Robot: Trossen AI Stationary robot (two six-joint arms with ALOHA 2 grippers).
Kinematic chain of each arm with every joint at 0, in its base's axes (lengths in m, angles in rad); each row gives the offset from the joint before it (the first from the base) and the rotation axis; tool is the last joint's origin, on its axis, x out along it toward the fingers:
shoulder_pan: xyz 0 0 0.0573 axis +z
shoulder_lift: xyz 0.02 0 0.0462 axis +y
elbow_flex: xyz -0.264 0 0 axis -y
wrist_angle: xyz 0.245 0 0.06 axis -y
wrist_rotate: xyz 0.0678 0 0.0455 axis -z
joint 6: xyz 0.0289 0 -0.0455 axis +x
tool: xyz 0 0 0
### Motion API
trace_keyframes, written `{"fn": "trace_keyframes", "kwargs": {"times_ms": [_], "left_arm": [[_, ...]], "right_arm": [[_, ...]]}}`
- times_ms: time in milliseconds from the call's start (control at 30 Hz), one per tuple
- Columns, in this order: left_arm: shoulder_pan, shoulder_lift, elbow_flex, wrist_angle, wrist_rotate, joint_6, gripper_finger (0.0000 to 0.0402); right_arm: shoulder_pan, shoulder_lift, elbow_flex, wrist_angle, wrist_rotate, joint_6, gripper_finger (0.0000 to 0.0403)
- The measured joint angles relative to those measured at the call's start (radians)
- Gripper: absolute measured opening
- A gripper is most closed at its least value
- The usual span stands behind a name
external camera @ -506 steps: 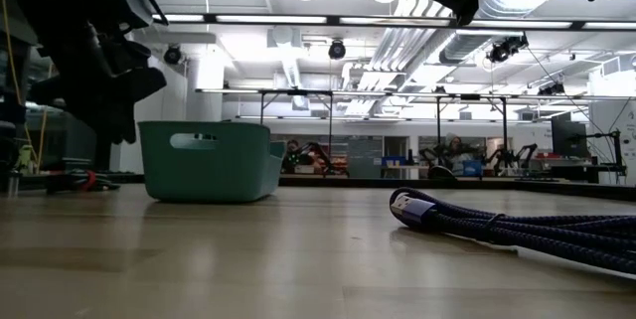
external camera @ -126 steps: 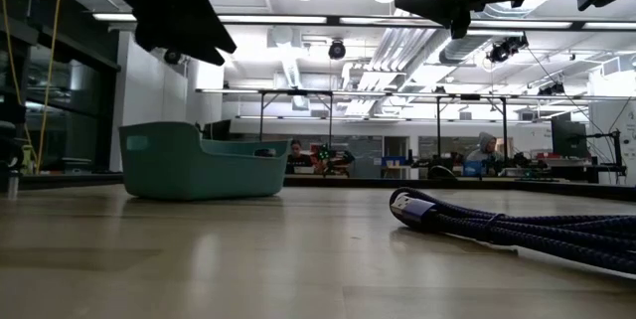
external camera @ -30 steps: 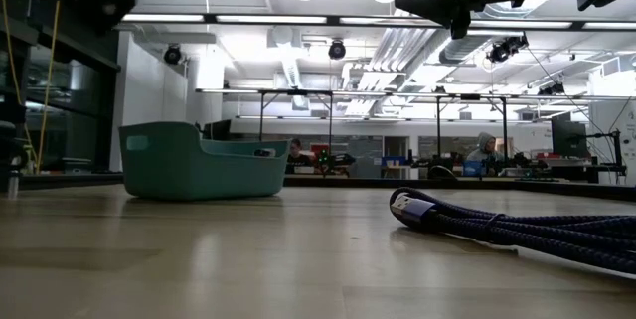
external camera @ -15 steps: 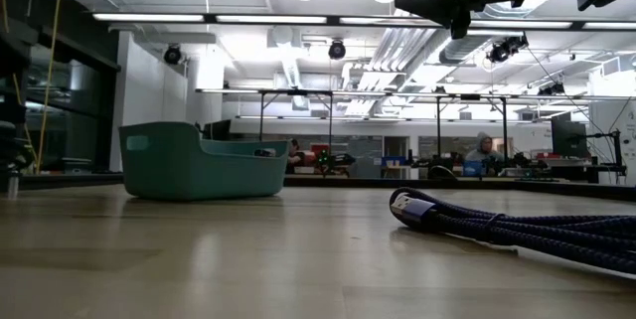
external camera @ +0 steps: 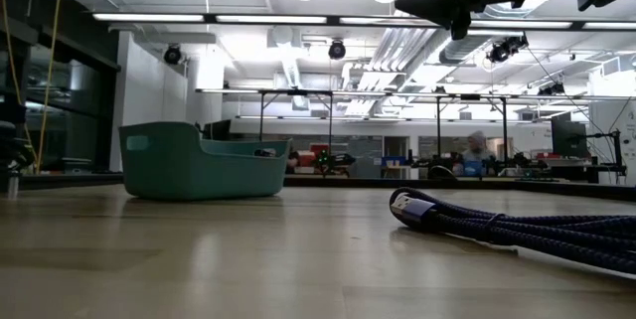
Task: Pick and place USB-C Cables
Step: Put the green charger cable into the bin
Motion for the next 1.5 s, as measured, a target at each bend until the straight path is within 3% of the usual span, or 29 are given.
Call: {"fn": "trace_keyframes", "kwargs": {"times_ms": [700, 1500], "left_arm": [[-0.102, 0.264, 0.054, 0.022, 0.028, 0.006, 0.0156], [-0.101, 0.247, 0.047, 0.026, 0.032, -0.039, 0.0156]], "right_arm": [[0.000, 0.000, 0.000, -0.007, 0.000, 0.008, 0.0227], [0.000, 0.000, 0.000, -0.038, 0.000, 0.030, 0.0227]]}}
